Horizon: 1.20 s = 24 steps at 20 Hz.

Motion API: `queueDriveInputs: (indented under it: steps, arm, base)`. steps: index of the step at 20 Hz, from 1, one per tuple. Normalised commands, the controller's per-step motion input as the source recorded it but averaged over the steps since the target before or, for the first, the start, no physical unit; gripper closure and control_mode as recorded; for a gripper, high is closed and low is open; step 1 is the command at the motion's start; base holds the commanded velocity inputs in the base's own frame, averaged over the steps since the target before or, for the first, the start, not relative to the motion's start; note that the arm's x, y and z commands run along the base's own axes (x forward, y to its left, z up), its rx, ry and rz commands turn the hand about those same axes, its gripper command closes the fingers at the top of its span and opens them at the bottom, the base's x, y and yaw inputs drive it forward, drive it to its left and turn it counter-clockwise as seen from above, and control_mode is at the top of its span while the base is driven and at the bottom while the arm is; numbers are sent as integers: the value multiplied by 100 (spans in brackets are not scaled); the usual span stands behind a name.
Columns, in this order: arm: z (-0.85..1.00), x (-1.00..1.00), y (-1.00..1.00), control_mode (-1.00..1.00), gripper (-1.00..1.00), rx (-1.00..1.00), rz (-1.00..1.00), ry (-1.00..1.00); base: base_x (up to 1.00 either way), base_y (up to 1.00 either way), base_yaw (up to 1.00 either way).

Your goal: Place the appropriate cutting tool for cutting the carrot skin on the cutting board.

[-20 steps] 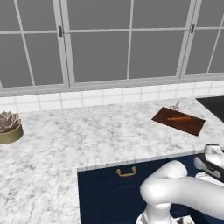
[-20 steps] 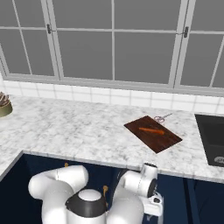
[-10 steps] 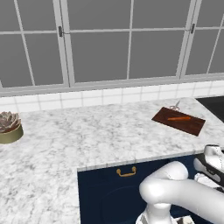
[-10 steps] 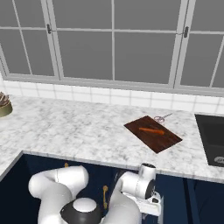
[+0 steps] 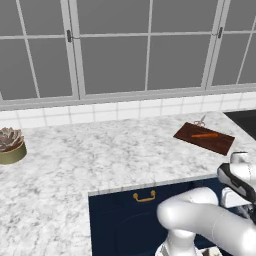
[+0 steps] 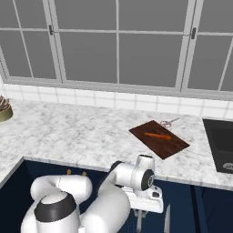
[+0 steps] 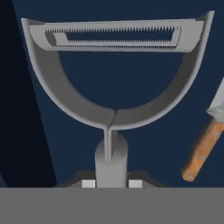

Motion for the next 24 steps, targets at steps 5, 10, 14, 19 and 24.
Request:
queueDriveInputs:
  steps: [5,10,14,19,24]
  arm:
    - [100,-77,0,-100,100,-8,8,-10]
    - [100,-58,-8,-100,100,-3,15,-14]
    - [100,2,-42,-100,100,0,20,-18]
    - [97,49,-56,-100,100,1,22,-10]
    - [62,91,-54,-100,100,13,23,-2]
  base:
    - [0,0,0]
    - [0,0,0]
    - [0,0,0]
    - [0,0,0]
    - [0,0,0]
